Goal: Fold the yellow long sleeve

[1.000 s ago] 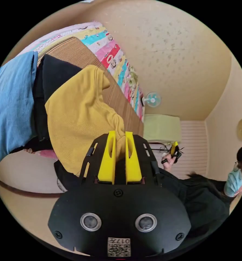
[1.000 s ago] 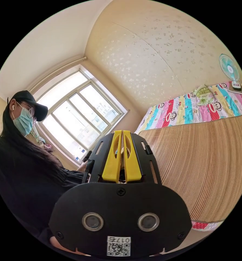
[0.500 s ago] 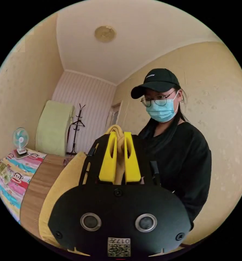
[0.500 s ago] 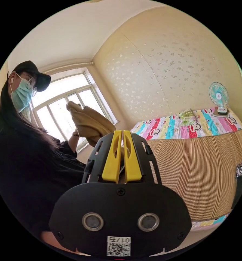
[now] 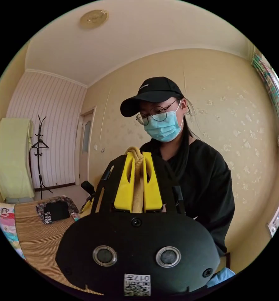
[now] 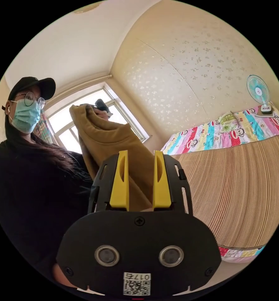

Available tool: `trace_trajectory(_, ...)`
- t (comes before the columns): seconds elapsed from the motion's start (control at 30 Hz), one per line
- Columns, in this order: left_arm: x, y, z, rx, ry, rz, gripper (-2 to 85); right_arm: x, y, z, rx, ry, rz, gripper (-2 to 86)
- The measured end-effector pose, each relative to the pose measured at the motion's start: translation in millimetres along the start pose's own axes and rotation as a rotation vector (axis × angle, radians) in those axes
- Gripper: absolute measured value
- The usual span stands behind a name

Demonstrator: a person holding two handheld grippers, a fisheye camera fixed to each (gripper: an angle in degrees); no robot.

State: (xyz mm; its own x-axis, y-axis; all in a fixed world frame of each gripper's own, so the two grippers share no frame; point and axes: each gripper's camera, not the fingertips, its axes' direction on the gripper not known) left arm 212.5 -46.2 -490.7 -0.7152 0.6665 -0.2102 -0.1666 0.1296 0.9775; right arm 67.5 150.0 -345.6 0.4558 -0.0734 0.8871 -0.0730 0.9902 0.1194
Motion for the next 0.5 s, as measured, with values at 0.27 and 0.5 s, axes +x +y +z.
trace_trajectory(0.27,-25,28,18,0.058,0.078,-0.093,4.3,14,-25,21,-0.310,-0.244,-0.109,3.5)
trace_trajectory(0.5,42,78,-76,0.147,-0.434,-0.284,4.3,-23,-86,-121,0.292,0.150,-0.058,3.7)
